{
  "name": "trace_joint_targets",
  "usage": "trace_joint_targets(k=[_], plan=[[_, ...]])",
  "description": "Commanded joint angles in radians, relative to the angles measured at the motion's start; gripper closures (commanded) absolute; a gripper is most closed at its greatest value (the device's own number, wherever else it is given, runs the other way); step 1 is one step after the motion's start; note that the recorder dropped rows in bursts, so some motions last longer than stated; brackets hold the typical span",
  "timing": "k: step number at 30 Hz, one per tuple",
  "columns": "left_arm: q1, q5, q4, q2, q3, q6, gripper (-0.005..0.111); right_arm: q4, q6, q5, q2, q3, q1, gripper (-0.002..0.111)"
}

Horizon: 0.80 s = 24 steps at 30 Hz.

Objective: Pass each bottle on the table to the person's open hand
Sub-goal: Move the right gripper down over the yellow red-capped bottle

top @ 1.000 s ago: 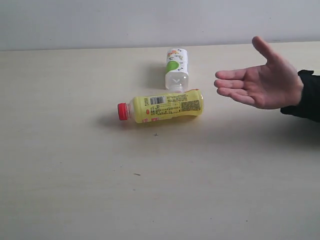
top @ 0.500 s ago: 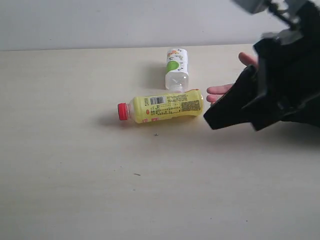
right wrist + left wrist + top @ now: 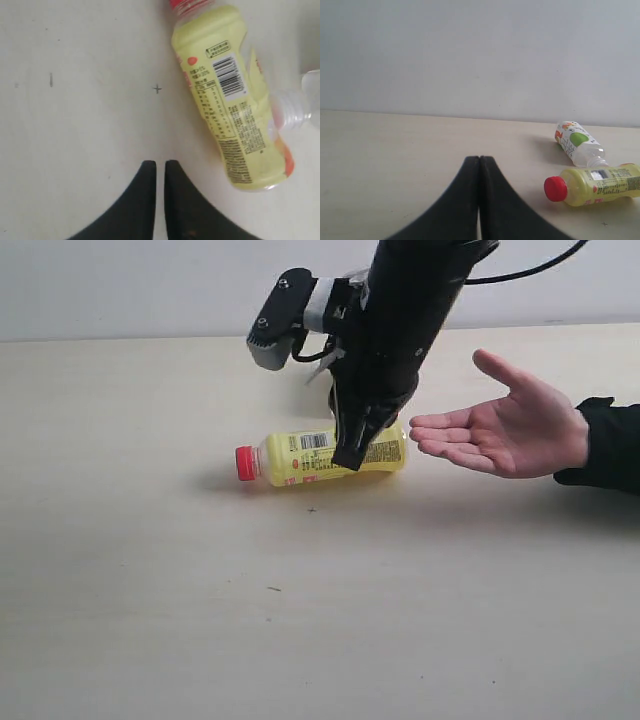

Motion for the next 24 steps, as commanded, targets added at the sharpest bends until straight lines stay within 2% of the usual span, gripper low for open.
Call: trace_joint_targets(k=[1,3,6,10,13,18,24], plan=[[0.001,-0.001,-0.008,-0.006,0.003,0.001,0.107,-0.049,-0.062,-0.020,0.104,-0.082,0.007,0.096],[0.001,-0.001,-0.008,-0.006,0.003,0.001,0.107,-0.060,-0.144,-0.018,0.142,-0.108,0.019,0.096],[0.001,-0.001,-0.008,-0.006,0.003,0.001,0.107,-0.144,-0.162,-0.055,0.164,-0.120,0.050,0.092],[0.001,-0.001,-0.008,-0.006,0.003,0.001,0.107,-0.196,-0.161,-0.123,0.167,-0.120,0.066,0.072],[0.001,-0.001,-0.008,-0.006,0.003,0.001,0.107,-0.203,-0.105,-0.126,0.167,-0.120,0.066,0.062],[0.001,-0.001,-0.008,-0.006,0.003,0.001,0.107,-0.208,-0.153,-0.166,0.186,-0.120,0.066,0.038],[0.001,-0.001,-0.008,-0.006,0.003,0.001,0.107,-0.220,-0.206,-0.206,0.225,-0.120,0.066,0.036]])
